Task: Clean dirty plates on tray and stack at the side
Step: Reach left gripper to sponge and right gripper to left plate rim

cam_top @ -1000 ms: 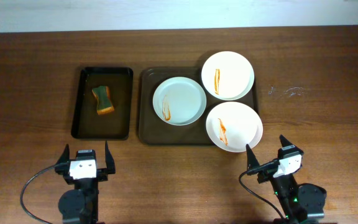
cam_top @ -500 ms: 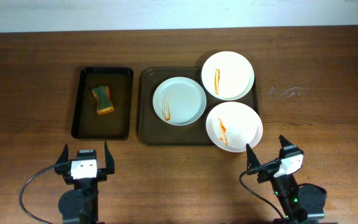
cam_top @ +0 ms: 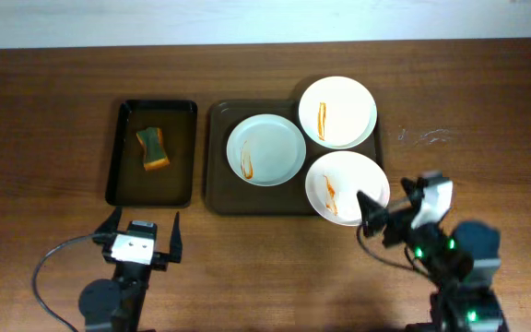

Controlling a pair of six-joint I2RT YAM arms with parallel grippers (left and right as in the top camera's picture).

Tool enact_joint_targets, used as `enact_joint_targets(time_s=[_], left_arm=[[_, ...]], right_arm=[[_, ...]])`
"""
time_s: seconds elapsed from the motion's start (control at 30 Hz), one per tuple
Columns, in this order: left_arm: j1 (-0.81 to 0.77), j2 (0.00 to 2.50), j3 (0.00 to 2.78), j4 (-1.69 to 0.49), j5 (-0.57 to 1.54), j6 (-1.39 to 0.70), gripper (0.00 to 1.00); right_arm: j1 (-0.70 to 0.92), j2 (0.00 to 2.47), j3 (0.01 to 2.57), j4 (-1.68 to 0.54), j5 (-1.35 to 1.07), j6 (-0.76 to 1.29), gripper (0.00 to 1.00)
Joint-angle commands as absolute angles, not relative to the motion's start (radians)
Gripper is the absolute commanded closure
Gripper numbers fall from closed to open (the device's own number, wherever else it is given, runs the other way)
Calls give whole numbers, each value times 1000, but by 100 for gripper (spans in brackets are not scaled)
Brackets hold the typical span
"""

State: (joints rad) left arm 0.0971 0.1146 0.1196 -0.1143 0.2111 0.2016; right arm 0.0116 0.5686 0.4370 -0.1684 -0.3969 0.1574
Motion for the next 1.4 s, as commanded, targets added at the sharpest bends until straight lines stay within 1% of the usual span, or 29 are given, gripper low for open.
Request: enact_joint_targets(time_s=[0.0, 0.1, 0.17, 0.2, 0.27, 0.3, 0.37, 0.4, 0.43, 0.47, 0.53, 0.6, 0.63, 0.7, 0.73, 0.77, 0.8, 0.87, 0.93, 1.03, 1.13, 1.37], left_arm=[[94, 253, 273, -117, 244, 196, 1], [94, 527, 434, -119, 336, 196, 0], [94, 725, 575, -166, 413, 196, 0], [94, 865, 695, -242, 456, 196, 0], [94, 1150, 991, -494, 516, 196, 0], [94, 1239, 1093, -587, 539, 196, 0], [94, 1393, 1262, -739, 617, 196, 0], [94, 1435, 1296, -774, 650, 196, 0], [94, 1473, 1303, -784, 680, 192, 0], [94, 1493, 1303, -796, 685, 192, 0], [94, 1514, 1303, -797, 672, 193, 0], [93, 1536, 1302, -796, 648, 193, 0], [93, 1551, 1302, -795, 627, 192, 0], [94, 1573, 1313, -723, 505, 27, 0], [94, 1575, 1327, -696, 469, -13, 0], [94, 1577, 1402, -682, 373, -68, 0], [94, 1592, 1504, -691, 281, -68, 0], [94, 1632, 1629, -715, 196, -69, 0], [94, 1658, 1663, -762, 165, -86, 2], [94, 1690, 1663, -846, 105, -86, 3], [94, 1748, 1663, -885, 96, -86, 4], [94, 1874, 1663, -887, 93, -86, 4]], right_arm=[[6, 765, 617, -240, -465, 166, 2], [6, 947, 786, -332, -468, 165, 2], [7, 1035, 879, -387, -468, 162, 2], [12, 1090, 940, -433, -467, 162, 2], [42, 1192, 1061, -534, -467, 147, 1], [56, 1225, 1098, -561, -468, 146, 2], [67, 1270, 1132, -537, -519, 148, 2], [67, 1282, 1132, -493, -544, 148, 2], [67, 1298, 1132, -442, -575, 148, 2], [69, 1315, 1132, -395, -586, 173, 5], [93, 1345, 1139, -378, -516, 253, 11], [149, 1394, 1176, -414, -405, 320, 17], [186, 1446, 1234, -459, -360, 337, 17], [238, 1576, 1413, -606, -309, 339, 18], [252, 1628, 1486, -669, -285, 338, 19], [272, 1719, 1605, -763, -260, 333, 20], [282, 1779, 1670, -797, -255, 334, 24], [289, 1840, 1689, -794, -247, 353, 32], [295, 1904, 1689, -804, -248, 396, 42], [326, 1990, 1689, -811, -219, 438, 52], [360, 2075, 1689, -831, -84, 515, 55], [361, 2203, 1688, -781, -70, 518, 57]])
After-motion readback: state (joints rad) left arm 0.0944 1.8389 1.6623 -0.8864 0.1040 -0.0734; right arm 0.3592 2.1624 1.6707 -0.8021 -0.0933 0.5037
